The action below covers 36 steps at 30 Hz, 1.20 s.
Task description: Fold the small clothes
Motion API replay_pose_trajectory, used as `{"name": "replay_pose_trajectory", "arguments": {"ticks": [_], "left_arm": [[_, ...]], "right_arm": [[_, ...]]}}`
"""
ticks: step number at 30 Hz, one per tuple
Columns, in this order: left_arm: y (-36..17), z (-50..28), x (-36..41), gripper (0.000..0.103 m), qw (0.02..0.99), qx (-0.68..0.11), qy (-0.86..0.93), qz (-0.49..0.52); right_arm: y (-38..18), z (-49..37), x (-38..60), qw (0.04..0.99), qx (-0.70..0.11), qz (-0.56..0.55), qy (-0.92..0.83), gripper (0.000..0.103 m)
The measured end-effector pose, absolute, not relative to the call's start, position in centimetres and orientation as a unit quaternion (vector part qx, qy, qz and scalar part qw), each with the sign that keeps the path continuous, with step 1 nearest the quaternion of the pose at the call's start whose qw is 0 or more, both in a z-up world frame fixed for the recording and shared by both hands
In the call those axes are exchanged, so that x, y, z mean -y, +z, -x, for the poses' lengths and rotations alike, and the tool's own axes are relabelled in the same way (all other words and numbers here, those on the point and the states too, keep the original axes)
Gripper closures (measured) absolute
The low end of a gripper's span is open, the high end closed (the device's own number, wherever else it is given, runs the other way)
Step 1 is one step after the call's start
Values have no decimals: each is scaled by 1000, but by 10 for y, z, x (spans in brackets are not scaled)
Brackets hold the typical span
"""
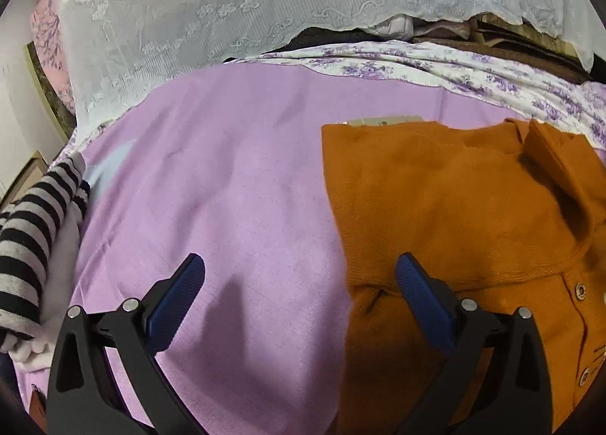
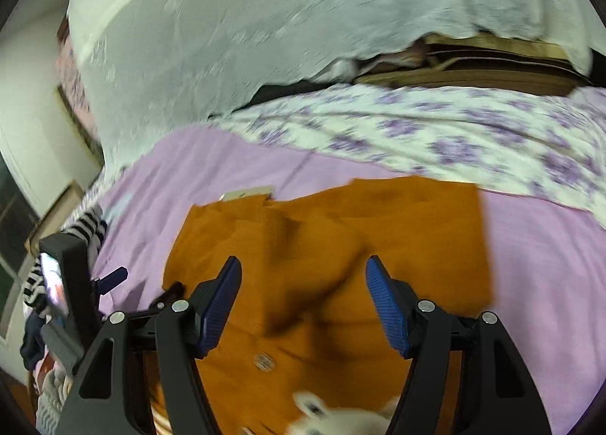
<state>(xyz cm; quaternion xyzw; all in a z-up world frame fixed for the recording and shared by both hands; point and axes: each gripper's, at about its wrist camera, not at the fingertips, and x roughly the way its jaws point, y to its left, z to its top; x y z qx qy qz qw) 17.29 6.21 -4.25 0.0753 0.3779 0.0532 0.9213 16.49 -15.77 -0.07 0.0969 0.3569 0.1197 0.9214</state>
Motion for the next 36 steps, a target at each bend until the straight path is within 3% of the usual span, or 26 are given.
{"name": "replay_pose_trajectory", "arguments": {"ticks": [6, 7, 8, 10, 15, 19, 24, 25, 26, 27, 36], "left_arm": [[-46, -175, -70, 4, 917, -395, 41, -44], [-46, -177, -70, 4, 916, -397, 39, -41], [-47, -176, -70, 4, 916, -398, 40, -40], [-47, -176, -69, 4, 915, -398, 41, -43], [-47, -176, -68, 4, 916, -396, 43, -47], [-48, -176, -67, 4, 915, -398, 45, -50], [-49, -175, -68, 4, 916, -397, 45, -46], [-49, -175, -69, 4, 916, -397, 44, -44], [-49, -175, -69, 4, 916, -398, 44, -42], [-49, -175, -70, 4, 916, -397, 44, -41], [-31, -160, -79, 4, 937, -331, 108, -31]], "right_arm": [[-23, -192, 126, 918, -390, -32, 61, 36], [-26, -192, 129, 919, -389, -29, 50, 47], [-27, -191, 132, 920, -388, -29, 43, 69], [-26, -186, 148, 921, -380, -59, 57, 95], [-17, -156, 189, 924, -360, -117, 62, 94], [-34, -150, 222, 900, -390, -183, 64, 70], [-44, -156, 240, 878, -393, -259, 88, 70], [-44, -157, 240, 878, -393, -258, 89, 73], [-43, -158, 238, 880, -391, -254, 96, 89], [-41, -159, 237, 881, -388, -253, 100, 98], [32, -167, 214, 930, -293, -181, 133, 98]]}}
